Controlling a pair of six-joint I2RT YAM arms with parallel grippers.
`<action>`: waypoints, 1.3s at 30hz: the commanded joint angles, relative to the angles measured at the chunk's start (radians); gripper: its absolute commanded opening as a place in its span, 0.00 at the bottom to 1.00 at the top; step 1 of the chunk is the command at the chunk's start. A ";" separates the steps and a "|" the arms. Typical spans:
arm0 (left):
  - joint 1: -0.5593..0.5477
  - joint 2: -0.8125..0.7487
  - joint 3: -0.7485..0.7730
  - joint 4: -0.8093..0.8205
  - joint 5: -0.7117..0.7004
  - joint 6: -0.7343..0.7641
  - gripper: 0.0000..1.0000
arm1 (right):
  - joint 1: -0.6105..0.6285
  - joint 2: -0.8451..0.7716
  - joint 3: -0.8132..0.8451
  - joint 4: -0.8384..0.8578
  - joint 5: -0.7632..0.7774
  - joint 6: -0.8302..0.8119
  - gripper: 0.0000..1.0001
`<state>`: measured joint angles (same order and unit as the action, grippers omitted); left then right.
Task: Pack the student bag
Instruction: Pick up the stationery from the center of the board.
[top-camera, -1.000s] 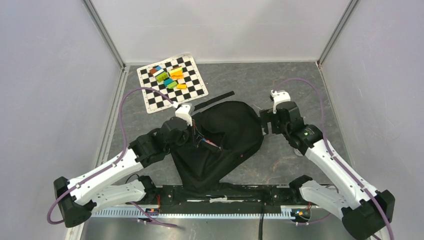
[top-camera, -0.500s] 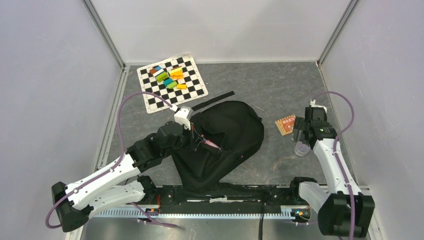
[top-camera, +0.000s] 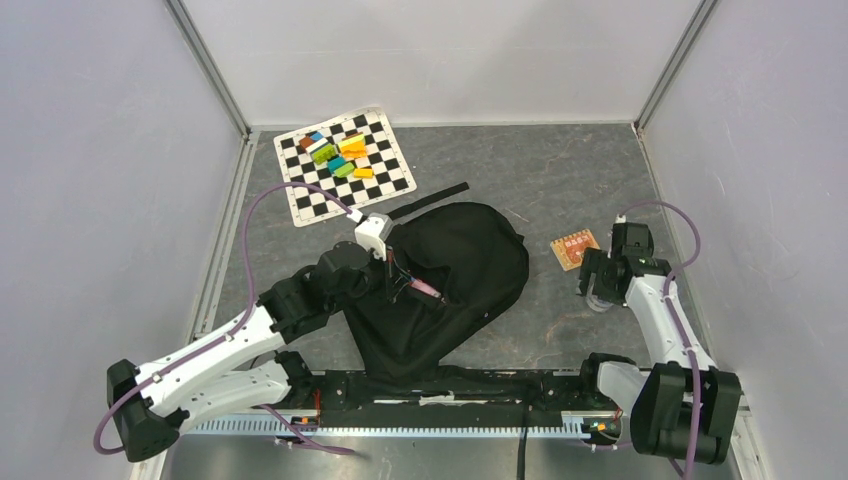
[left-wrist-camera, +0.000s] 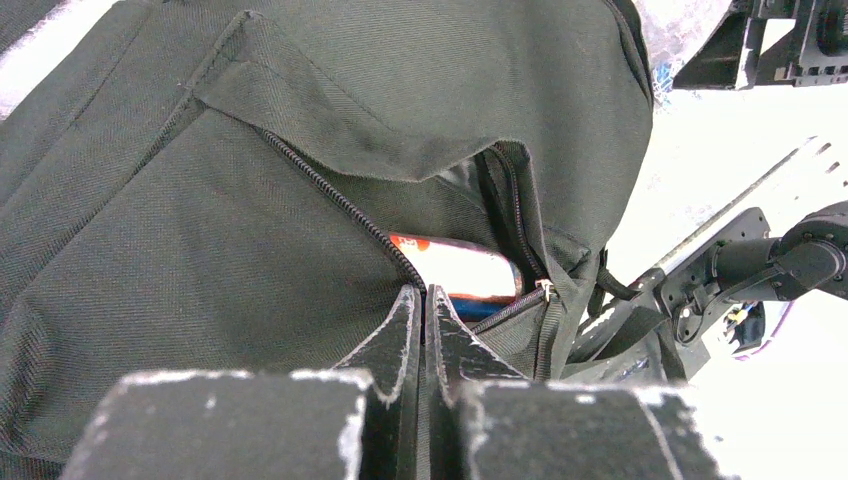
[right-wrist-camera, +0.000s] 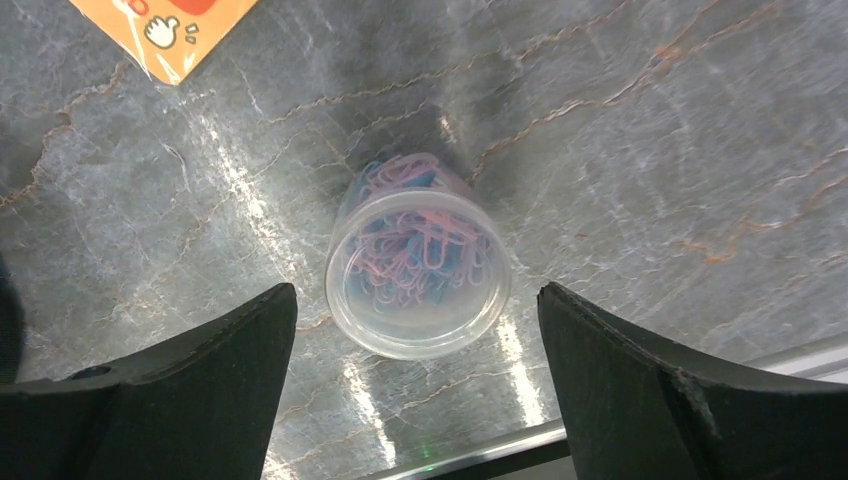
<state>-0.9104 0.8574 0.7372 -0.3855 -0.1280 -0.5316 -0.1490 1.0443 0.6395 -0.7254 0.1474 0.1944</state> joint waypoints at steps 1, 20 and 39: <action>-0.001 -0.009 0.024 0.074 0.034 0.041 0.02 | -0.001 0.028 -0.015 0.037 -0.031 0.001 0.90; 0.001 0.017 0.035 0.001 -0.040 -0.079 0.02 | 0.005 -0.069 0.034 0.111 -0.143 -0.050 0.26; 0.004 0.019 0.049 -0.090 -0.144 -0.232 0.02 | 0.830 0.064 0.343 0.567 -0.468 0.127 0.21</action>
<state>-0.9092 0.9001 0.7547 -0.4339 -0.2104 -0.7048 0.5716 1.0618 0.9508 -0.3180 -0.2794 0.2771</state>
